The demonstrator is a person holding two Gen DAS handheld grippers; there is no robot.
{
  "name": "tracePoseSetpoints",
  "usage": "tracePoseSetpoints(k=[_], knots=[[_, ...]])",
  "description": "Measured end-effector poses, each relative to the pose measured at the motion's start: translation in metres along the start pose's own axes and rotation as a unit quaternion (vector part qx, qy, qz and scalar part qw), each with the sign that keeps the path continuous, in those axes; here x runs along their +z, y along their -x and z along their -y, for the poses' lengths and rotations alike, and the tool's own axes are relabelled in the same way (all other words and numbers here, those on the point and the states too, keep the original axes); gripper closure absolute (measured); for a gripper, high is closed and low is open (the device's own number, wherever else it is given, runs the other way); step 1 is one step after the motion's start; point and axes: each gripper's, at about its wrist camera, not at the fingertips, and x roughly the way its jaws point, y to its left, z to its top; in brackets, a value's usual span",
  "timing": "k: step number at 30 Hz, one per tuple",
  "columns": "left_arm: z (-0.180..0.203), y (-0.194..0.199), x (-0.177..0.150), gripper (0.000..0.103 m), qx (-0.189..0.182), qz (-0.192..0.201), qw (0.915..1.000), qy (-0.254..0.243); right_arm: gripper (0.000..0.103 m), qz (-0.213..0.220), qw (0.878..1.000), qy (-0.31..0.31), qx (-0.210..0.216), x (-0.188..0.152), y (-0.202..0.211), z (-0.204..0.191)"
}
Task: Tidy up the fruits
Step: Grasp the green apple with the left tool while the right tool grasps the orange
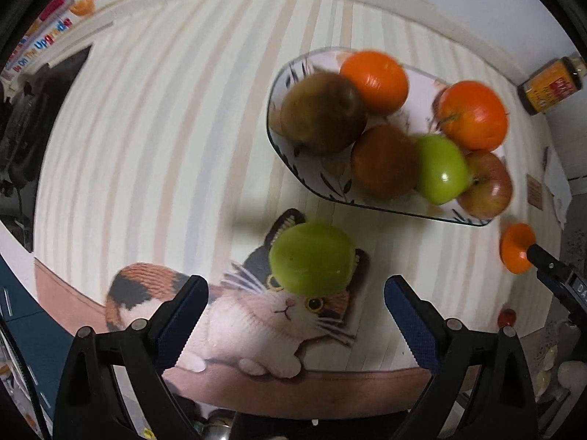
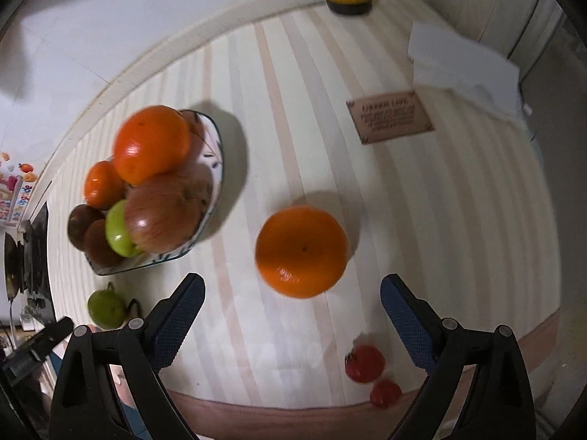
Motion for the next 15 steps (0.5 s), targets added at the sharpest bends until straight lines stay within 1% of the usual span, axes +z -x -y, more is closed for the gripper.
tracePoseSetpoints(k=[2,3,5,7,8,9,11,12,14,15], knots=[[0.003,-0.014,0.004,0.005,0.002,-0.014,0.9999,-0.002,0.005,-0.002,1.000,-0.002,-0.001,0.004,-0.009,0.000],[0.004,-0.020,0.006,0.005,0.002,-0.019,0.9998,-0.005,0.007,-0.003,1.000,-0.004,-0.001,0.006,-0.013,0.000],[0.006,-0.029,0.007,0.005,0.004,-0.028,0.9996,-0.008,0.014,-0.006,1.000,-0.005,0.000,0.009,-0.020,0.000],[0.008,-0.037,0.009,0.006,0.005,-0.036,0.9992,-0.013,0.027,-0.013,1.000,0.000,-0.004,0.012,-0.028,-0.002],[0.008,-0.039,0.009,0.010,0.006,-0.035,0.9993,-0.015,0.029,-0.011,1.000,0.003,-0.010,0.013,-0.029,-0.003],[0.009,-0.041,0.009,0.013,0.006,-0.032,0.9993,-0.018,0.035,-0.006,1.000,0.008,-0.017,0.013,-0.030,-0.004],[0.010,-0.043,0.009,0.039,0.003,-0.031,0.9993,-0.021,0.036,-0.004,1.000,0.018,-0.019,0.011,-0.030,-0.005],[0.010,-0.042,0.009,0.043,-0.013,-0.029,0.9993,-0.019,0.036,-0.006,1.000,0.022,-0.020,0.009,-0.030,-0.006],[0.012,-0.041,0.008,0.043,0.000,-0.026,0.9994,-0.023,0.036,-0.014,0.999,0.033,-0.019,0.004,-0.031,-0.012],[0.015,-0.041,0.007,0.043,0.001,-0.022,0.9994,-0.028,0.036,-0.020,0.999,0.041,-0.015,-0.001,-0.031,-0.017]])
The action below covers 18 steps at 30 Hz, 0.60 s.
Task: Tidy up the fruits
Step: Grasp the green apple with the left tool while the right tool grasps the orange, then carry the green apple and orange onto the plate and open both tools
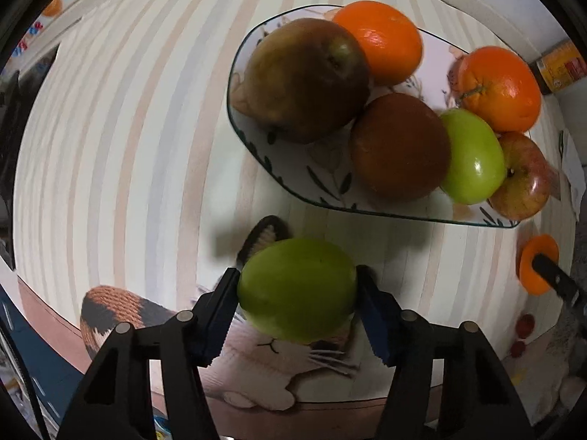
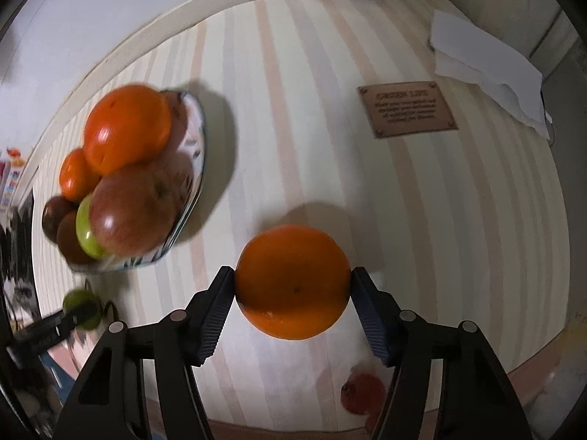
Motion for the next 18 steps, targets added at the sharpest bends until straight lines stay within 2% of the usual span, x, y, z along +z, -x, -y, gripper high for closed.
tracePoseSetpoints(k=[7,9,13,18], knots=[[0.018,0.007,-0.039,0.043,-0.029,-0.010,0.9994,-0.014,0.036,-0.039,0.995,0.079,0.045,-0.045,-0.006,-0.058],[0.022,0.005,-0.046,0.043,-0.031,-0.014,0.9993,-0.019,0.036,-0.044,0.994,0.091,0.044,-0.051,-0.013,-0.070],[0.023,0.001,-0.049,0.043,-0.027,-0.013,0.9994,-0.017,0.036,-0.036,0.994,0.095,0.034,-0.052,-0.020,-0.080],[0.011,-0.005,-0.047,0.043,-0.030,-0.013,0.9994,-0.014,0.035,-0.042,0.995,0.077,0.038,-0.053,-0.022,-0.075]])
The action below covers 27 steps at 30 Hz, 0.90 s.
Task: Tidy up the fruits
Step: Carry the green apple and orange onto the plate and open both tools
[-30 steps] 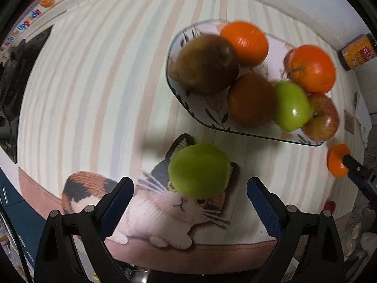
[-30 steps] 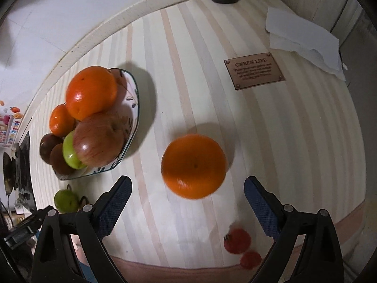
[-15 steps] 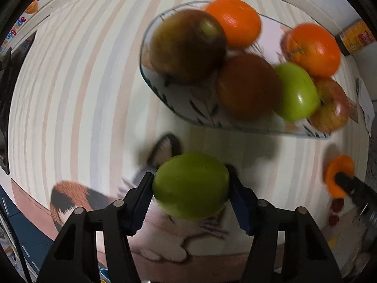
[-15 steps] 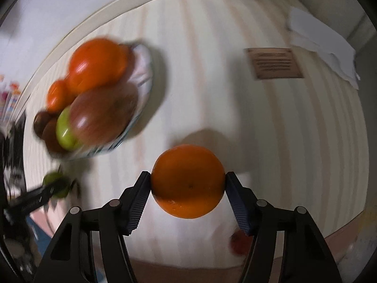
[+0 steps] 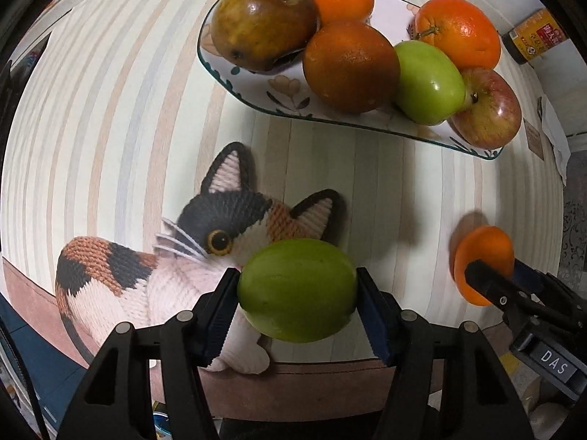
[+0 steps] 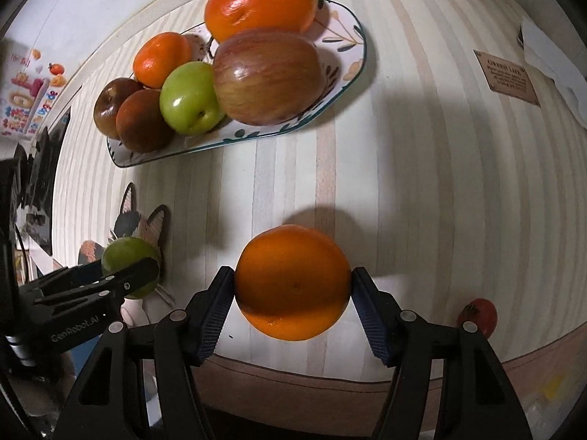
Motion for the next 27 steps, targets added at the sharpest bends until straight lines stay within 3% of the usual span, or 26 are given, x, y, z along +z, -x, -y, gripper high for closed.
tracePoseSetpoints(k=[6,15,20,24,27], knots=[[-0.003,-0.001,0.009,0.043,-0.005,0.004,1.0000,0.001,0.036,0.010,1.000,0.000,-0.003,-0.003,0.004,0.003],[-0.002,0.066,0.028,0.043,-0.044,0.052,0.9976,-0.008,0.037,0.038,0.999,-0.003,0.008,0.005,0.028,0.002],[0.016,0.111,0.061,0.043,-0.067,0.089,0.9933,-0.028,0.037,0.069,0.997,-0.018,0.029,0.022,0.059,0.010],[0.030,0.119,0.102,0.043,-0.057,0.105,0.9913,-0.056,0.037,0.100,0.993,-0.043,0.035,0.050,0.082,0.027],[0.039,0.106,0.130,0.043,-0.045,0.093,0.9922,-0.070,0.037,0.108,0.992,-0.059,0.031,0.075,0.086,0.042]])
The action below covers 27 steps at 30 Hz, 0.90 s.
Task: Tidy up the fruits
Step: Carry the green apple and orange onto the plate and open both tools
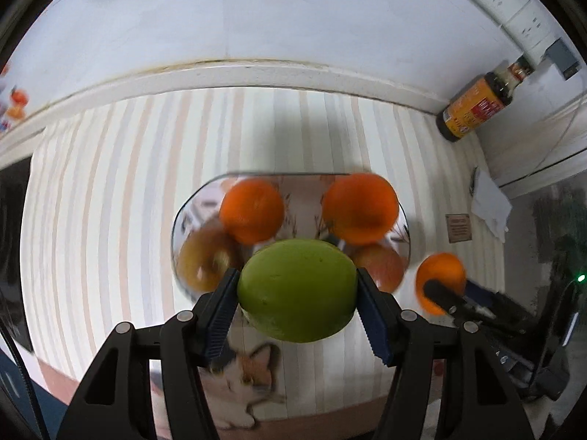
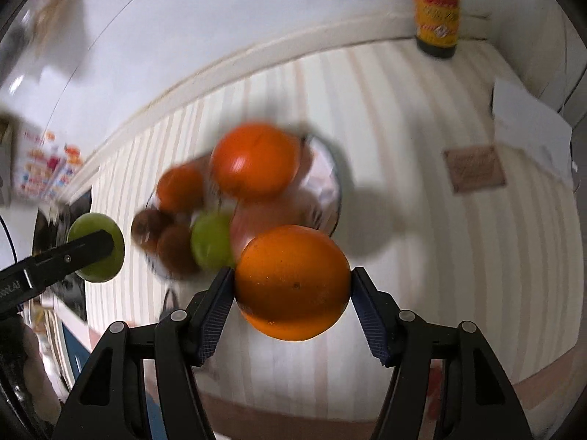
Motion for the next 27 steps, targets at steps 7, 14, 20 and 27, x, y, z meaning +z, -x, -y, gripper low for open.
tracePoseSetpoints(k=[7,14,20,27], knots=[[0.002,-0.057,0.035,0.043,0.026,-0.067,0.9974,-0.010,0.037,-0.019,0.999,0.016,-0.026,0.047,-0.036,0.006],[0.006,-0.079,0.039,0.043,0.033,-0.100,0.9944,-0.004,0.036,-0.037,0.998,0.040,-0.039,0.061,-0.058,0.005],[0.004,-0.073,0.042,0.013,0.019,-0.087,0.9959,0.011,0.036,-0.054,0.997,0.047,-0.028,0.061,-0.062,-0.004],[0.000,-0.062,0.042,0.013,0.024,-0.074,0.9968,0.019,0.024,-0.066,0.998,0.024,0.004,0.063,-0.064,-0.002]])
